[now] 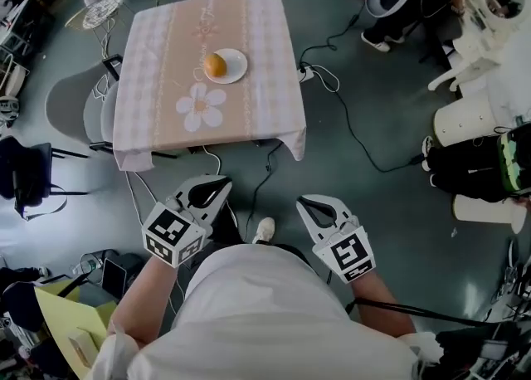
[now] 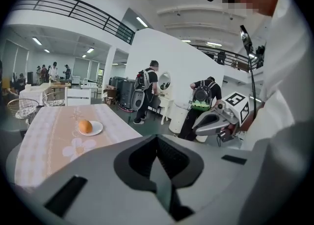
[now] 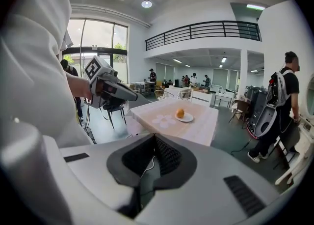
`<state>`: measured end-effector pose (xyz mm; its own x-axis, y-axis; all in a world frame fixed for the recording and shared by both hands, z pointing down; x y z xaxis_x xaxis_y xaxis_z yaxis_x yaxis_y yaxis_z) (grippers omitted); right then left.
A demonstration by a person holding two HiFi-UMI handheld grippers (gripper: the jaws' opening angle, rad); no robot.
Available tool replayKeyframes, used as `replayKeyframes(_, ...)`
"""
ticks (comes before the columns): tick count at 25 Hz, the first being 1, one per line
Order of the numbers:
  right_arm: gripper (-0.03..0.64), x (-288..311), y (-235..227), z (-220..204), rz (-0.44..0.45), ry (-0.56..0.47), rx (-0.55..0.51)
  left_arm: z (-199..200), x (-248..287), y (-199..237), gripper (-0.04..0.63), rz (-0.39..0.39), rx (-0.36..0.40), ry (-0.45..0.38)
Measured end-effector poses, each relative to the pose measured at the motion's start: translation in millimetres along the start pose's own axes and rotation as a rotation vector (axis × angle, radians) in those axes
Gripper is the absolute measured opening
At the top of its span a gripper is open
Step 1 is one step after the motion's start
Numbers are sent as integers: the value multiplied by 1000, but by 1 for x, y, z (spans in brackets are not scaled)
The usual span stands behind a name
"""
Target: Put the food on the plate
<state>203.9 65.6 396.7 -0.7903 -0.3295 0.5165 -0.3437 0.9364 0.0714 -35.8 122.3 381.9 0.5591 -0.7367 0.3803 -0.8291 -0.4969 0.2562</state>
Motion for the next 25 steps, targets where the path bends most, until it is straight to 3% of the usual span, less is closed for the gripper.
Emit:
replayKeyframes(3,12,-5,5,2,12,-10,-23,1,-2,-25,9,-18,23,1)
replayKeyframes(8,12,-11,14,16,13,-42,-28,9,-8,-44,9,-41,-12,-42)
replayKeyframes(13,12,-8,18,27,35,-59,-60,16,-13,-48,9,-41,26,-37)
replayKeyframes(25,12,4,23,31,65,-61,-92,8,-18,-42,9,-32,34,-22)
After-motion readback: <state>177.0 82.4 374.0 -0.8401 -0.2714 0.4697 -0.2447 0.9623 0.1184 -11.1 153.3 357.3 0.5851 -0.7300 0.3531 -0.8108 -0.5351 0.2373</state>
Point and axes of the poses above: the fingertips, and each gripper's own axes: x forward along the fingers, y to its left, z out of its top, the point moved 8 cm from there along -x, backward along the fingers, and after that the axes turned 6 degrees about -z, right-handed, at the moved point
